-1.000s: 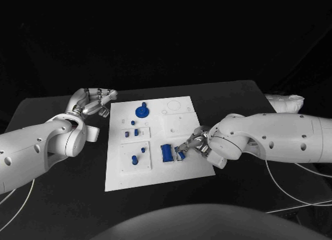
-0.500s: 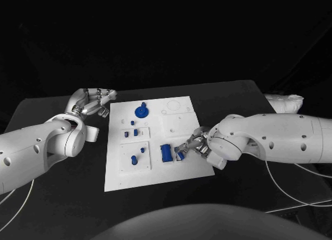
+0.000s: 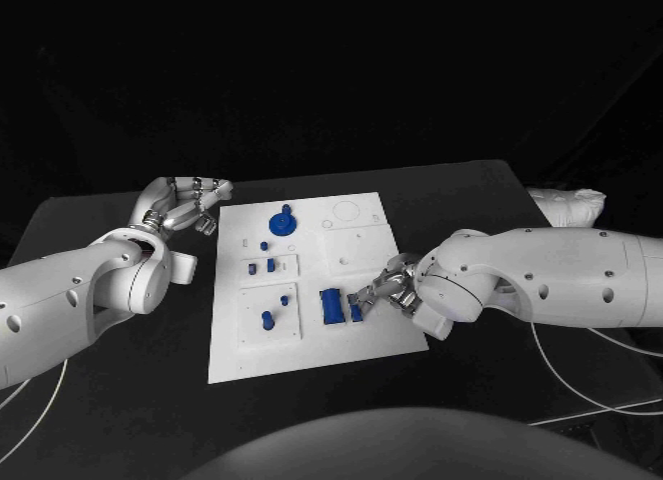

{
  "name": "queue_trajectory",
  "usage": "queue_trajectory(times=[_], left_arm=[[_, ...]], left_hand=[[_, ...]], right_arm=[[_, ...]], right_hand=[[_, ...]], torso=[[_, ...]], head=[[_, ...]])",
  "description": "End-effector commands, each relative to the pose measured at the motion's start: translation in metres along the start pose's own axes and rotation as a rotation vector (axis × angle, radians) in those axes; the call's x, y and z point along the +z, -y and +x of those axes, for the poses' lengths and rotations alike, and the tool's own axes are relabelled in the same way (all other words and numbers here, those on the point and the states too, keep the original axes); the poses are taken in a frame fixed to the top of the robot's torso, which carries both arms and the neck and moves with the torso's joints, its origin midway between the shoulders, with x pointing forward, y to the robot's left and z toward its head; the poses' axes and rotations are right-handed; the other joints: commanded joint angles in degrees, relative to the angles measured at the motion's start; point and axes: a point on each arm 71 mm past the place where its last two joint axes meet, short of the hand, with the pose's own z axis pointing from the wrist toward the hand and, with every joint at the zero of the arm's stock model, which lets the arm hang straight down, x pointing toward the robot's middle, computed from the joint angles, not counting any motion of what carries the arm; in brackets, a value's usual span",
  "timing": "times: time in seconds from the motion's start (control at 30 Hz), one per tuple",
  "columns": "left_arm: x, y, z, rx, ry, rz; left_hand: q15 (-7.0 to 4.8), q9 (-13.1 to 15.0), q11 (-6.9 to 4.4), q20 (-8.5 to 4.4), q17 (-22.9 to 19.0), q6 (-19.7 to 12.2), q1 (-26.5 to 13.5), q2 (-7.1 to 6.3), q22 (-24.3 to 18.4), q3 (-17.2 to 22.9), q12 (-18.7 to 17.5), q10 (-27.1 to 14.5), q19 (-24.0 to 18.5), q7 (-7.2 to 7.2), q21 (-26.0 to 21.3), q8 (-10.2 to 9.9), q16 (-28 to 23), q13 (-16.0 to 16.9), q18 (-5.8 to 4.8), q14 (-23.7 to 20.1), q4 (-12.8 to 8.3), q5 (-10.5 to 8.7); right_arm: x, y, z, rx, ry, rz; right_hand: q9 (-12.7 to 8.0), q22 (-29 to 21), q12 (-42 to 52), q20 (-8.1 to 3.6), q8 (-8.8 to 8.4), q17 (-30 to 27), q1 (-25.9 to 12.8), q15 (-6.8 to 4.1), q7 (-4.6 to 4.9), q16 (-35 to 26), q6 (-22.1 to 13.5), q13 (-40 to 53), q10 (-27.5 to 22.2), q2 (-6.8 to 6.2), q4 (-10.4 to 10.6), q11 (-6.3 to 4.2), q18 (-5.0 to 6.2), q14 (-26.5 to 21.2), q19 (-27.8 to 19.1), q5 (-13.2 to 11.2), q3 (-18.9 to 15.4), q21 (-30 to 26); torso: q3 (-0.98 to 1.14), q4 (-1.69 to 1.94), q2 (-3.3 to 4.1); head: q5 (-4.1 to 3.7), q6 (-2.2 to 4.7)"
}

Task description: Assemble the parts on the task board

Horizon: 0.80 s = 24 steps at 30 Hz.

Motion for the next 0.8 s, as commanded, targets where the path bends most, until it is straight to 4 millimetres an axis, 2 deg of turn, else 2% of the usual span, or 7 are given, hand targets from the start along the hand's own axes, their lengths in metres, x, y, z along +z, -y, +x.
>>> queue_trajectory(times=[0.03, 0.37, 0.53, 0.6, 0.63, 0.67, 0.8], left_arm=[[0.001, 0.002, 0.003, -0.008, -0.016, 0.01], [0.001, 0.002, 0.002, -0.008, -0.016, 0.01], [0.001, 0.002, 0.002, -0.008, -0.015, 0.01], [0.001, 0.002, 0.002, -0.007, -0.014, 0.011], [0.001, 0.002, 0.002, -0.007, -0.014, 0.011], [0.0, 0.002, 0.002, -0.007, -0.013, 0.011], [0.0, 0.002, 0.002, -0.007, -0.013, 0.013]], left_hand=[[0.02, 0.01, -0.2, -0.12, -0.07, -0.12, -0.09, 0.48, 0.09, -0.31, 0.12, 0.15, -0.11, -0.01, 0.13, 0.34, -0.01, 0.06, 0.68, -0.24, -0.06, 0.32], [0.02, 0.01, -0.2, -0.12, -0.07, -0.12, -0.09, 0.48, 0.09, -0.31, 0.12, 0.15, -0.11, -0.01, 0.13, 0.34, -0.01, 0.06, 0.68, -0.24, -0.06, 0.32], [0.02, 0.01, -0.2, -0.12, -0.07, -0.12, -0.09, 0.48, 0.09, -0.31, 0.12, 0.15, -0.11, -0.01, 0.13, 0.34, -0.01, 0.06, 0.68, -0.24, -0.06, 0.32], [0.02, 0.01, -0.2, -0.12, -0.07, -0.12, -0.09, 0.48, 0.09, -0.31, 0.12, 0.15, -0.11, -0.01, 0.13, 0.34, -0.01, 0.06, 0.68, -0.24, -0.06, 0.32], [0.02, 0.01, -0.2, -0.12, -0.07, -0.12, -0.09, 0.48, 0.09, -0.31, 0.12, 0.15, -0.11, -0.01, 0.13, 0.34, -0.01, 0.06, 0.68, -0.24, -0.06, 0.32], [0.02, 0.01, -0.2, -0.12, -0.07, -0.12, -0.09, 0.48, 0.09, -0.31, 0.12, 0.15, -0.11, -0.01, 0.13, 0.34, -0.01, 0.06, 0.68, -0.24, -0.06, 0.32], [0.02, 0.01, -0.2, -0.12, -0.07, -0.12, -0.09, 0.48, 0.09, -0.31, 0.12, 0.15, -0.11, -0.01, 0.13, 0.34, -0.01, 0.06, 0.68, -0.24, -0.06, 0.32]], right_arm=[[-0.001, -0.001, 0.001, -0.007, 0.001, -0.005], [-0.002, 0.0, 0.0, -0.01, 0.02, -0.018], [-0.008, -0.002, -0.006, -0.048, 0.096, -0.091], [-0.01, -0.003, -0.008, -0.064, 0.13, -0.129], [-0.012, -0.004, -0.009, -0.07, 0.151, -0.157], [-0.014, -0.005, -0.011, -0.072, 0.174, -0.191], [-0.021, -0.009, -0.019, -0.048, 0.254, -0.316]], right_hand=[[-0.09, 15.09, 0.38, -0.52, -0.13, 15.08, -0.41, -0.3, 0.23, 0.23, 0.21, 15.1, 6.0, 0.13, 0.37, -0.4, -0.39, 5.97, 6.0, 0.03, -0.09, 0.26], [-0.14, 15.09, 0.38, -0.61, -0.13, 15.08, -0.67, -0.37, 0.11, 0.23, 0.63, 15.1, 6.0, 0.19, 0.62, -0.48, -0.39, 5.97, 6.0, -0.03, -0.28, 0.26], [3.16, 15.09, 0.38, -1.87, 3.77, 15.08, 0.37, -1.91, -2.09, 0.23, 4.59, 15.1, 6.0, -0.25, 0.06, -2.35, -0.39, 5.97, 6.0, -2.35, -1.58, 0.26], [7.47, 15.09, 0.38, -2.7, 7.4, 15.08, 1.03, -2.65, -2.71, 0.23, 3.27, 15.1, 6.0, -0.16, -0.11, -3.0, -0.39, 5.97, 6.0, -3.14, -2.92, 0.26], [11.89, 15.09, 0.38, -2.99, 11.04, 15.08, 1.53, -2.87, -2.96, 0.23, 1.16, 15.1, 6.0, 0.23, -0.01, -3.44, -0.39, 5.97, 6.0, -3.65, -3.97, 0.26], [22.49, 15.09, 0.38, -3.47, 19.15, 15.08, 2.5, -3.1, -3.35, 0.23, -6.49, 15.1, 6.0, 2.25, 0.88, -3.93, -0.39, 5.97, 6.0, -3.34, -5.93, 0.26], [32.77, 15.09, 0.38, -3.69, 28.34, 15.08, 3.17, -3.11, -3.52, 0.23, -11.51, 15.1, 6.0, 1.77, 2.28, -3.71, -0.39, 5.97, 6.0, -3.87, -8.67, 0.26]], torso=[[0.0, 0.01, 0.02], [0.02, 0.02, 0.03], [0.0, 0.01, 0.02], [0.0, -0.01, 0.03], [0.01, -0.02, 0.03], [0.02, -0.03, 0.05], [0.09, -0.04, 0.04]], head=[[-0.05, 0.0], [0.03, 0.0], [0.21, 0.0], [0.23, 0.0], [0.27, 0.0], [0.32, 0.0], [0.55, 0.0]])
